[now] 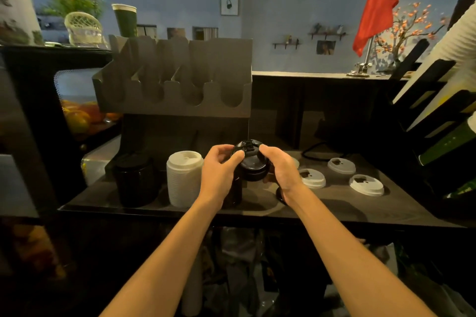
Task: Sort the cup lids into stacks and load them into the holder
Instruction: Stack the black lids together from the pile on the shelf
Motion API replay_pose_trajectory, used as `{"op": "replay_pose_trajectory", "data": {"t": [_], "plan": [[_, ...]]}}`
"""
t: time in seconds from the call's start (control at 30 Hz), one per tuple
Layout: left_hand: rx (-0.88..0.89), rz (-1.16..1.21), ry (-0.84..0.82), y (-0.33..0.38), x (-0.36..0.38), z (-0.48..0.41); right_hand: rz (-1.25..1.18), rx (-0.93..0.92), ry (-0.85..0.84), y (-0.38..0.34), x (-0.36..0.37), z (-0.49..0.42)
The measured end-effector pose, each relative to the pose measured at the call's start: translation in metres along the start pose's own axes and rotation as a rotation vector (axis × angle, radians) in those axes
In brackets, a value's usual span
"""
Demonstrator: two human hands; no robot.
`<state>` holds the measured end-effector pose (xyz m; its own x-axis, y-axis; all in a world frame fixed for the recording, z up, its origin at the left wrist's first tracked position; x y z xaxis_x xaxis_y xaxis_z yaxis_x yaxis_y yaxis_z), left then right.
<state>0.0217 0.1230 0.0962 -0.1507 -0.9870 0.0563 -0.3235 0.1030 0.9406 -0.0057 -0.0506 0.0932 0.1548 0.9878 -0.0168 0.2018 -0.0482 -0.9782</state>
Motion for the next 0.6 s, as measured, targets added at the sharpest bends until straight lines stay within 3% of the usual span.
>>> {"op": "replay_pose_trajectory", "data": {"t": [0.17,0.37,0.6], "plan": [[0.02,-0.121,-0.033,0.009,-0.021,-0.009,0.056,0.001,-0.019,-0.008,0.013,-0.008],[0.185,-0.36,0.026,0.026,-0.046,-0.004,0.028,0.085,0.041,0.0,0.023,-0.023],[0.506,-0.888,-0.046,0.041,-0.039,0.006,0.249,0.113,0.087,0.015,0.031,-0.038]]}}
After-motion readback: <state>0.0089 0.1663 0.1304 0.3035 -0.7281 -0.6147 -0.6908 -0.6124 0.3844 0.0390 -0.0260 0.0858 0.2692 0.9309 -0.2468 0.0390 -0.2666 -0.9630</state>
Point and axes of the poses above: each hand's wrist, its own z-axis away from the middle knuckle, its own x-axis out of the palm, y = z × x, the point moved 9 cm from there along -z, towards the middle knuckle, and after that the axes turned 6 degrees about -y, right-handed, at the moved point
